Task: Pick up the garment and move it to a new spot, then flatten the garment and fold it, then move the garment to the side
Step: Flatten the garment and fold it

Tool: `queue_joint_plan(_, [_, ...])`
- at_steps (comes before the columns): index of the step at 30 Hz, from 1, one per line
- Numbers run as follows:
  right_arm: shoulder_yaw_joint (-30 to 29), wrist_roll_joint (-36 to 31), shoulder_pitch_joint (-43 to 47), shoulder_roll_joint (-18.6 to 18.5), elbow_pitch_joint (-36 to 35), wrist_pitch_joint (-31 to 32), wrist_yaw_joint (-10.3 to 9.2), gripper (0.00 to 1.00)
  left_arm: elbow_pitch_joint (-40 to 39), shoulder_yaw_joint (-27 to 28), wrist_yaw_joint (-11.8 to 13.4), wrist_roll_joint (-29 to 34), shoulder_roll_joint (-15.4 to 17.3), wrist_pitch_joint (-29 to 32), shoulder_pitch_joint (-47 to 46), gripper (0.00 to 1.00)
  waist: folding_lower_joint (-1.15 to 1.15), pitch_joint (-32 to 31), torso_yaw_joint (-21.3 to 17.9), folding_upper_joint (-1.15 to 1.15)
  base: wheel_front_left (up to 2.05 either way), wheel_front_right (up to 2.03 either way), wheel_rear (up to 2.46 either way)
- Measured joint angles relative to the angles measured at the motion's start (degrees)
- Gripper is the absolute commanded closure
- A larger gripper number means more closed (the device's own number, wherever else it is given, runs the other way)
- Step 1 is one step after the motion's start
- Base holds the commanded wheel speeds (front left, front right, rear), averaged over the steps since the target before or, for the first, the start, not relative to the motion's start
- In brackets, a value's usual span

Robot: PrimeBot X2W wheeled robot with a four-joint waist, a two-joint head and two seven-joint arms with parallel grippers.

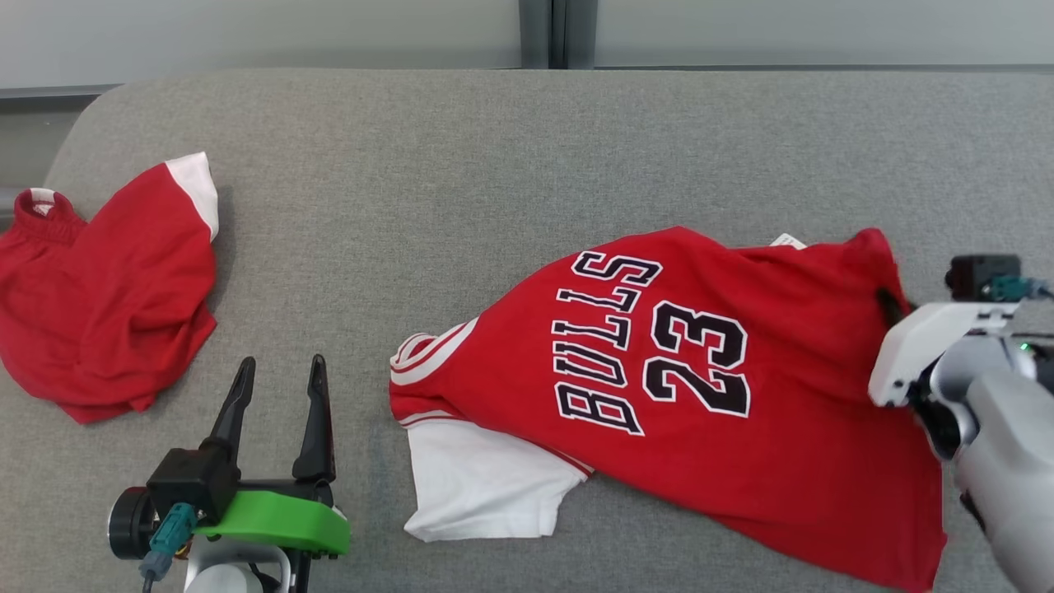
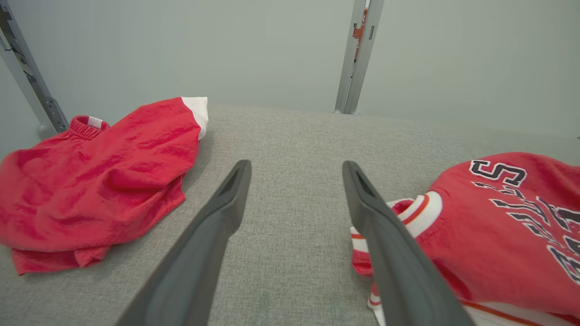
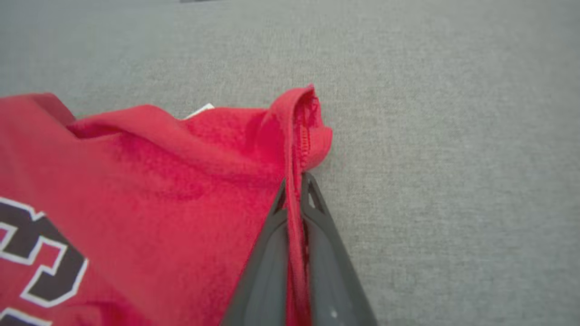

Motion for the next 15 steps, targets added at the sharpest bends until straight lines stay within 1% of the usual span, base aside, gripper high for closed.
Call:
queue_joint_plan(3, [-0.69,0.26,-4.48,-1.49,0.91,-2.56,-0.01,1.00,0.03,-0.08,0.01,-0.01,0.00,0.00,-0.23,0.00,0.00,0.15,0.07,0.00,0.00,0.00,0.00])
queue_joint_plan(9, [-0.86,-2.50,-11.97,-2.00,4.80,-8.27,0.00,1.00,0.22,-0.57,0.01,-0.40,0.00,0.00,-0.79,0.00,0.00,0.67,0.66,0.00,0.00,0.00,0.00])
queue_joint_plan(10, [-0.76,-2.83,-12.80,-1.75,5.70,-8.95,0.00,0.75,0.23,-0.64,0.01,-0.41,0.00,0.00,-0.92,0.00,0.00,0.73,0.80,0.00,0.00,0.00,0.00])
queue_joint_plan(11, [-0.68,-2.97,-13.45,-1.44,6.73,-9.40,0.00,0.54,0.29,-0.71,0.03,-0.43,0.00,0.00,-0.92,0.00,0.00,0.78,0.93,0.00,0.00,0.00,0.00])
queue_joint_plan(12, [-0.60,-3.15,-13.83,-1.16,7.51,-9.73,0.00,0.00,0.34,-0.75,0.12,-0.45,0.00,0.00,-0.92,0.00,0.00,0.80,1.02,0.00,0.00,0.00,0.00])
queue_joint_plan(15, [-0.15,-3.48,-14.64,-0.38,9.68,-10.83,-0.01,0.00,0.45,-0.76,0.40,-0.58,0.00,0.00,-0.92,0.00,0.00,0.58,1.09,0.00,0.00,0.00,0.00])
